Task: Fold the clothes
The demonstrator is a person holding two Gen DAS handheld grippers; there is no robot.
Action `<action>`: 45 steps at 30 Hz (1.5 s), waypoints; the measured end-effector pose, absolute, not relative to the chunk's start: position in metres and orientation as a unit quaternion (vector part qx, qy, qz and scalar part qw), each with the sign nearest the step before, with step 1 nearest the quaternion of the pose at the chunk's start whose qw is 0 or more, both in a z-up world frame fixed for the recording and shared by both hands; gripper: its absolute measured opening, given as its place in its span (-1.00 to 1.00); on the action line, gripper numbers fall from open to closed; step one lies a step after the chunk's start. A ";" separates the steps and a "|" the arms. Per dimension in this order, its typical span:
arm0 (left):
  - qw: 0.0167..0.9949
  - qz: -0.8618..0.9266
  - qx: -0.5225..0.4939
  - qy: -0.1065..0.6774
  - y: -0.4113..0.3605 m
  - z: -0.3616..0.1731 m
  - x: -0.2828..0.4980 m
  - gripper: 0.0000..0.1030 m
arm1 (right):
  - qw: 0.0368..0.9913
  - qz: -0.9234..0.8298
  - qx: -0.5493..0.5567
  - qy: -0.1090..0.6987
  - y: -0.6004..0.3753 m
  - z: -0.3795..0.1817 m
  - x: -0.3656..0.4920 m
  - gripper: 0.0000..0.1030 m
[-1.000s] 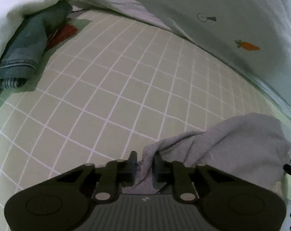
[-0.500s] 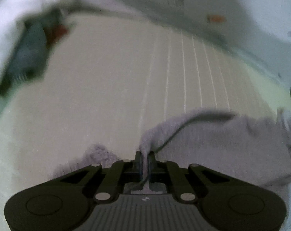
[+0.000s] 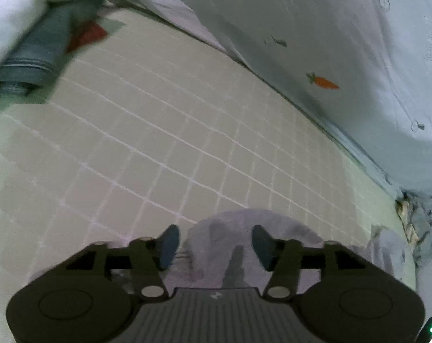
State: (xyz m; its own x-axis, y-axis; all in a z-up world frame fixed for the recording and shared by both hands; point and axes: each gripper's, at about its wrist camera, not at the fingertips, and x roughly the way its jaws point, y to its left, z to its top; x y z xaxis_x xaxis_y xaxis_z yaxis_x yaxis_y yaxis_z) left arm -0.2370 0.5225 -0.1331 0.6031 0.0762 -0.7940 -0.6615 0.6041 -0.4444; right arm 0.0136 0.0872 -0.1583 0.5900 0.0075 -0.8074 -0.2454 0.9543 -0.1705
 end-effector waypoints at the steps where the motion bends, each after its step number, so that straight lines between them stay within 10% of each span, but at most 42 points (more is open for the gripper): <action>1: 0.810 0.219 -0.382 0.387 0.524 -0.138 -0.231 0.34 | 0.882 0.070 -0.132 0.447 0.088 -0.158 0.014 -0.85; 4: 0.796 0.220 -0.385 0.412 0.525 -0.157 -0.212 0.31 | 0.883 0.064 -0.127 0.447 0.089 -0.157 0.012 -0.76; 7: 0.799 0.206 -0.370 0.426 0.519 -0.160 -0.200 -0.87 | 0.882 0.066 -0.120 0.451 0.088 -0.155 0.013 -0.75; 16: 0.841 0.360 -0.293 0.278 0.561 -0.092 -0.196 -0.86 | 0.907 0.123 -0.075 0.396 0.115 -0.120 0.030 -0.90; 22: 0.792 0.454 -0.311 0.265 0.598 -0.093 -0.203 -0.57 | 0.910 0.136 -0.054 0.387 0.135 -0.103 0.033 -0.24; 27: 0.791 0.436 -0.303 0.304 0.577 -0.103 -0.222 0.46 | 0.898 0.117 -0.039 0.423 0.131 -0.117 0.031 -0.01; 45: 0.717 0.440 -0.303 0.449 0.535 -0.165 -0.295 0.48 | 0.868 0.168 -0.077 0.460 0.163 -0.135 0.011 0.22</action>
State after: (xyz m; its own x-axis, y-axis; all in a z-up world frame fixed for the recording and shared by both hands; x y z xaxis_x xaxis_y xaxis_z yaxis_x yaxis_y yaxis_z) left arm -0.2949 0.5348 -0.1646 0.2105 0.3581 -0.9096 -0.9022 0.4296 -0.0397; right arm 0.0113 0.1629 -0.1351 0.5204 0.2201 -0.8251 -0.3621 0.9319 0.0202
